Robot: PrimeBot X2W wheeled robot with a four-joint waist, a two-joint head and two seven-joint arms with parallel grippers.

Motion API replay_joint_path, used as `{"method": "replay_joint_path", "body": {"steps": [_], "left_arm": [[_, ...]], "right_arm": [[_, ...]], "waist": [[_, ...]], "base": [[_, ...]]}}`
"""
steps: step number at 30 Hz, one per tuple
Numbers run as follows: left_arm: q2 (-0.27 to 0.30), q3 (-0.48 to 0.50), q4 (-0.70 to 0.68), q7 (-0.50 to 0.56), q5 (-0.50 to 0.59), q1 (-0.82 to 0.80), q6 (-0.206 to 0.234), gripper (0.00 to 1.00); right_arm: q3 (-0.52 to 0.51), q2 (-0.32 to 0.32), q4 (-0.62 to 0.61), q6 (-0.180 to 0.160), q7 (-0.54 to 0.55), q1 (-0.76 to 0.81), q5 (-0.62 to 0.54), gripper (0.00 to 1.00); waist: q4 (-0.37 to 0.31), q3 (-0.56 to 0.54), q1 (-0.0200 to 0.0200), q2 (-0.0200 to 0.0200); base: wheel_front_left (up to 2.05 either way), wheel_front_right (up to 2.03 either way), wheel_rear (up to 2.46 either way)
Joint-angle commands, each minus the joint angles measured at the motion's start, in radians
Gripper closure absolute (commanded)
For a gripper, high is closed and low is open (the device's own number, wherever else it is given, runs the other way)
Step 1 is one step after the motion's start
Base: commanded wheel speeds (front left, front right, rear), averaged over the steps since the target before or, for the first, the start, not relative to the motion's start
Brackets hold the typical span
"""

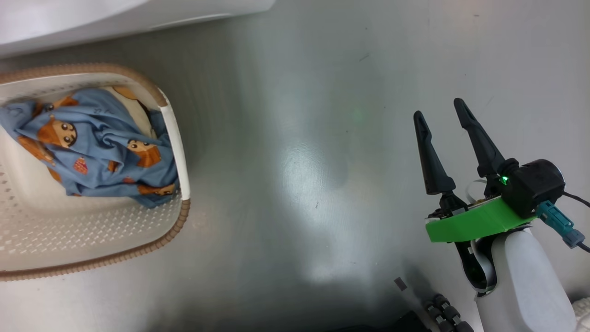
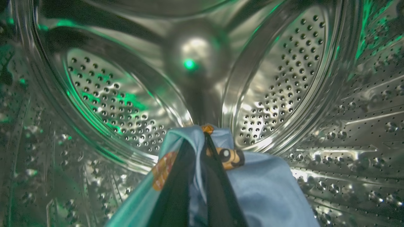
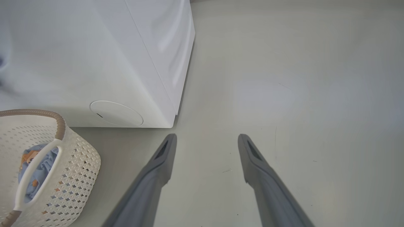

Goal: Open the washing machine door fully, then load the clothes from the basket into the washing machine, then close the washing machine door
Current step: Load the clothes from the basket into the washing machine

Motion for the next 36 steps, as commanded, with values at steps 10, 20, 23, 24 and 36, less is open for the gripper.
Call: {"method": "replay_joint_path", "body": {"steps": [10, 20, 23, 24, 36], "left_arm": [[0.115, -0.033, -0.184, -0.065, -0.017, -0.031, -0.003, 1.0], [0.105, -0.051, -0.17, -0.066, -0.098, 0.067, -0.003, 0.0], [0.104, -0.071, -0.086, -0.057, -0.119, 0.063, -0.003, 0.0], [0.1, -0.075, -0.06, -0.046, -0.131, 0.061, -0.003, 0.0], [0.061, -0.133, 0.077, 0.053, -0.173, 0.038, 0.003, 0.0]], "right_arm": [[0.041, 0.008, -0.005, 0.002, -0.005, 0.006, 0.033, 0.0], [0.038, 0.008, 0.004, 0.002, -0.005, -0.002, 0.024, 0.0], [0.035, 0.008, 0.006, 0.002, -0.005, 0.002, 0.019, 0.0], [0.033, 0.008, 0.007, 0.002, -0.005, 0.003, 0.018, 0.0], [0.025, 0.008, 0.015, 0.002, -0.005, 0.007, 0.013, 0.0]], "waist": [[-0.012, 0.004, -0.0001, -0.0001], [0.017, -0.016, -0.0001, -0.0001], [0.025, -0.023, -0.0001, -0.0001], [0.028, -0.026, -0.0001, -0.0001], [0.052, -0.052, -0.0001, -0.0001]], "base": [[0.0, 0.0, 0.0], [0.0, 0.0, 0.0], [0.0, 0.0, 0.0], [0.0, 0.0, 0.0], [0.0, 0.0, 0.0]]}}
